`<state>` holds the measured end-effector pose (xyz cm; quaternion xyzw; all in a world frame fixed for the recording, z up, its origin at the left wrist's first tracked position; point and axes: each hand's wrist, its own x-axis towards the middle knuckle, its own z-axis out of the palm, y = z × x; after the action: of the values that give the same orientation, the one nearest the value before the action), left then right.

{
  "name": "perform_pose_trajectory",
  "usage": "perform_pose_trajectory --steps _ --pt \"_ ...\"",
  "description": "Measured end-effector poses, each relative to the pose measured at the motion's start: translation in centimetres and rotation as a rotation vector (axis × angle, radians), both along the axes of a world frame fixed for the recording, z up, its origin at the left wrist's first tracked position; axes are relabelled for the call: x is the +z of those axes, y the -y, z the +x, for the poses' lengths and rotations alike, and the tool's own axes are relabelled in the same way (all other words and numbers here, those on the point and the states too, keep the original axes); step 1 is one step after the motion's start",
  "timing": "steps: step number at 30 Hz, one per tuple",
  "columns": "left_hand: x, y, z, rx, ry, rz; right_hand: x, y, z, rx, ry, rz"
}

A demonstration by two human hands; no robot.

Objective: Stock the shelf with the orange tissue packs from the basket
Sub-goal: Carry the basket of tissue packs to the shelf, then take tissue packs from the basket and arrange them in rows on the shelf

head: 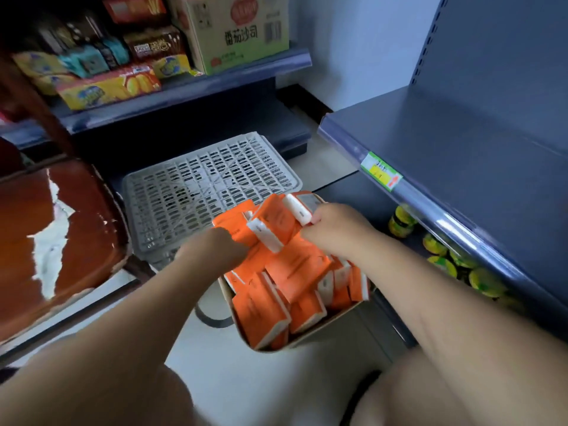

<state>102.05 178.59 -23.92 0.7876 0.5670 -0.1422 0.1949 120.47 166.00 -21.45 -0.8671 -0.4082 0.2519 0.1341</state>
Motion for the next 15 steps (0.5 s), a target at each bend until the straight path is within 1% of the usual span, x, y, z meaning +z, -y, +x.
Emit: perform_pose_trajectory --steps 1,4,7,9,11,13,15 --pt "0.5 -0.1 0.6 0.005 0.039 -0.011 0.7 0.4 -0.4 0.029 -0.014 -0.086" --pt "1.4 -0.7 2.0 0.077 0.275 -0.086 2.6 0.6 -1.1 0.111 -0.042 -0.296" --pt "1.6 0.1 2.4 0.064 0.431 -0.059 3.0 0.1 -1.4 0.163 -0.008 -0.448" --pt "1.0 0.8 2.3 0.078 0.526 -0.038 3.0 -0.2 -1.6 0.201 0.044 -0.499" --pt "0.3 1.0 2.4 0.072 0.534 -0.012 3.1 -0.6 -1.5 0.199 0.045 -0.476" --pt "-0.1 0.5 3.2 0.079 0.491 0.030 3.0 -0.8 -1.4 0.179 0.022 -0.449" --pt "0.0 0.1 4.0 0.088 0.441 0.016 2.6 -1.1 -1.5 0.151 -0.014 -0.451"
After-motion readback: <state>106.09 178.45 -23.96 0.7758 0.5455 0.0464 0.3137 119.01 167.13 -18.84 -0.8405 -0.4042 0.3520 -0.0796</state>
